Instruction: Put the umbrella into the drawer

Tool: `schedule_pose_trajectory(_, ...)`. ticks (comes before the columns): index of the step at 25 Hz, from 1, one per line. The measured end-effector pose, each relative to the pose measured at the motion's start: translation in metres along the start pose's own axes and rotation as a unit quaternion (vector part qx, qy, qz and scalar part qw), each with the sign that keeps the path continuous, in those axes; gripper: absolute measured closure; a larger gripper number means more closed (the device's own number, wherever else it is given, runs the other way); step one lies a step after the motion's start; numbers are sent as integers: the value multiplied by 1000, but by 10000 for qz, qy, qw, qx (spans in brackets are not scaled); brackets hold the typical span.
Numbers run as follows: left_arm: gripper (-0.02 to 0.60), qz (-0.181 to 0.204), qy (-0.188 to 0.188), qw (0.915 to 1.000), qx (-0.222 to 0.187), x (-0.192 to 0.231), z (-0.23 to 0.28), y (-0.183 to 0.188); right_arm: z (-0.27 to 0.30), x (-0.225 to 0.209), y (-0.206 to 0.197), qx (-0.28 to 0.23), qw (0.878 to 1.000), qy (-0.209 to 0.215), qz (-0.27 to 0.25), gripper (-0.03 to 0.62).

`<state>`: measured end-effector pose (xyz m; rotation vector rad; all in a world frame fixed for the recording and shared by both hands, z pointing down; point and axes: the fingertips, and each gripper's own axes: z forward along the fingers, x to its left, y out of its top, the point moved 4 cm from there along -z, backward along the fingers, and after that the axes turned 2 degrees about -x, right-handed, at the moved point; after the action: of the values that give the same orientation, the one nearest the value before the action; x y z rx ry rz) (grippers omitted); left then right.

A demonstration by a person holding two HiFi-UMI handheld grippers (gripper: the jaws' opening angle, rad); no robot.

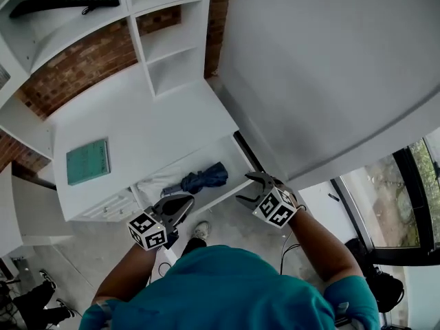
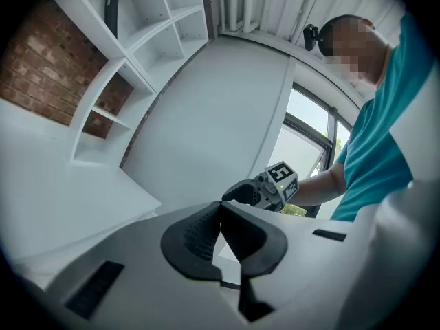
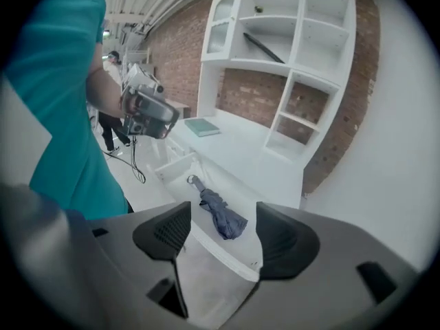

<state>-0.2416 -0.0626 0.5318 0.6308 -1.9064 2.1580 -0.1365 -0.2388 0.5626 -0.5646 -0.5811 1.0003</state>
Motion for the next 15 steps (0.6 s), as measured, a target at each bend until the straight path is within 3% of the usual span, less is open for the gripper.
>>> schedule_pose_trajectory(4,566,132,-226,9997,34,-18,17,7,-52,0,3,-656,9954,-229,659,304)
schedule_pose_trajectory(7,566,217,-364,9991,51,-31,29,12,-88,-1,1,-1168,9849,-471,1186,319)
schedule_pose_trajectory(10,566,299,-483,9983,98,-43,40,16,-120,-4,-10,-1604,9704,-792,1622,414)
schedule_pose_trajectory(15,566,431,-719,9964,159,-61,57,25,-165,-4,-29,-2227,9391,-1286,2278,489)
